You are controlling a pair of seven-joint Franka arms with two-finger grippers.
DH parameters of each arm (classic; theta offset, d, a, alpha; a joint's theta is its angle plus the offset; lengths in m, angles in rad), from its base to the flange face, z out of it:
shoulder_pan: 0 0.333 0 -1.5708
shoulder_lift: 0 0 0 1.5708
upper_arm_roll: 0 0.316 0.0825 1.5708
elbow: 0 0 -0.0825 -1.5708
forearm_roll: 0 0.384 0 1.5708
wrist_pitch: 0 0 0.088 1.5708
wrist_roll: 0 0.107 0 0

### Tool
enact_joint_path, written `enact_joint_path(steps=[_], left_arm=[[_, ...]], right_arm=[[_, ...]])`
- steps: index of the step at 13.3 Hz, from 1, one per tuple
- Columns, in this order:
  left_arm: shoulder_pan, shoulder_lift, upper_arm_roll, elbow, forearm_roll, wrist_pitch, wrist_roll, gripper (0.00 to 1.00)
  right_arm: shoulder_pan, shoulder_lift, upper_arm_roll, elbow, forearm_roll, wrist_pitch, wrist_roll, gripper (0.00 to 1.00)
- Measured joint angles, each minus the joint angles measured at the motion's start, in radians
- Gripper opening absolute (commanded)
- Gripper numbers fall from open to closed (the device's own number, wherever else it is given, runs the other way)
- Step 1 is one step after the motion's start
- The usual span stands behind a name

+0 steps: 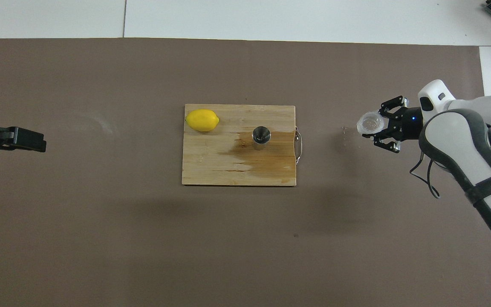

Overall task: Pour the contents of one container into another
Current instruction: 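Carry the white cup with the right gripper back to its spot, then set the white cup down and open the right gripper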

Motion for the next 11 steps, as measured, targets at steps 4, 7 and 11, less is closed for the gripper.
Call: enact_joint_path(steps=[4, 7, 11], left_arm=[[0.008, 0.000, -0.028, 0.000, 0.000, 0.000, 0.000, 1.00], [0.012, 0.000, -0.032, 0.000, 0.000, 0.001, 0.000, 1.00], [0.013, 0.000, -0.031, 0.000, -0.014, 0.001, -0.004, 1.00]], right_arm=[[-0.036, 0.033, 0.000, -0.096, 0.182, 0.033, -0.265, 0.45], [-0.070, 0.082, 0.000, -0.103, 0.241, 0.043, -0.411, 0.81], [-0.066, 0.083, 0.004, -0.100, 0.244, 0.058, -0.416, 1.00]])
